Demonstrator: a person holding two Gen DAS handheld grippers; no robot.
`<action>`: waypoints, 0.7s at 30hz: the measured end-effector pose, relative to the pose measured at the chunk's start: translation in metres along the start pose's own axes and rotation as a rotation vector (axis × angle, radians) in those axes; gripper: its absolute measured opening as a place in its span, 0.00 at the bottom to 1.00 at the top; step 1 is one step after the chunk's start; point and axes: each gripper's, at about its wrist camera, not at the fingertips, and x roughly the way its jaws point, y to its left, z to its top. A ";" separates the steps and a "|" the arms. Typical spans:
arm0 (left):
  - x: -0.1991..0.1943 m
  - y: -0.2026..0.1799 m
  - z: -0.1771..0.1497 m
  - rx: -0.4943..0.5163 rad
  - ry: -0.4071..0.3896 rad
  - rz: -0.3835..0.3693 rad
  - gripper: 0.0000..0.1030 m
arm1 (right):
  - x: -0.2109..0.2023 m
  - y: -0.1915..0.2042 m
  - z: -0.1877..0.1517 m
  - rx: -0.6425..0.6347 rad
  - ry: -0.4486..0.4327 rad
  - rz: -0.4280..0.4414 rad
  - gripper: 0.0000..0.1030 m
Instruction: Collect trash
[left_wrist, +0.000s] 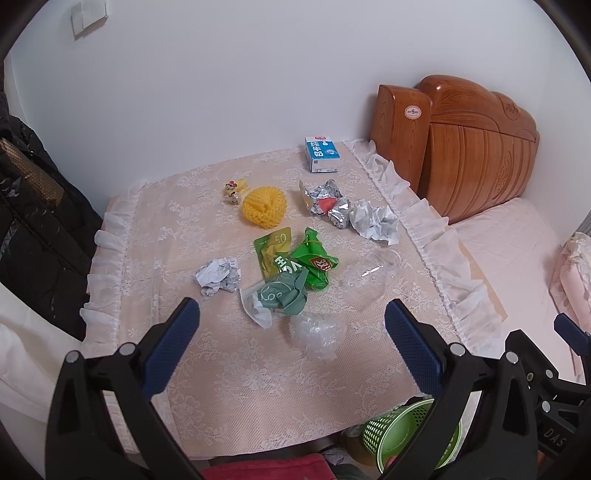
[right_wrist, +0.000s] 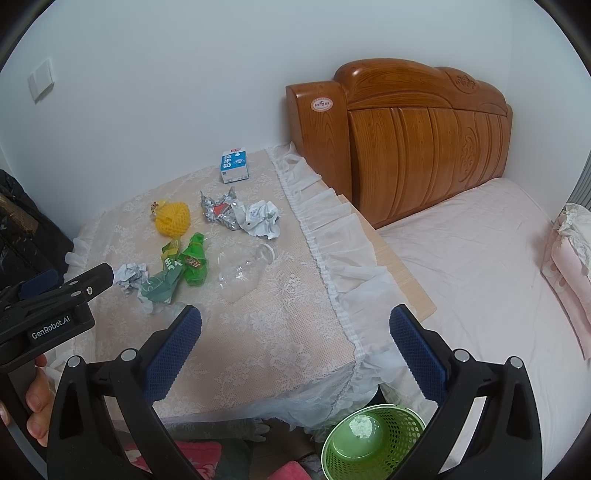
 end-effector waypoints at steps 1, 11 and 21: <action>0.000 0.000 0.000 0.000 0.000 0.001 0.93 | 0.000 0.000 0.000 0.000 0.000 0.001 0.98; -0.003 0.004 -0.001 -0.008 -0.001 -0.001 0.93 | -0.001 0.000 -0.002 -0.002 -0.002 0.000 0.98; -0.003 0.005 -0.001 -0.010 0.003 -0.004 0.94 | -0.003 0.000 -0.003 -0.002 0.003 0.000 0.98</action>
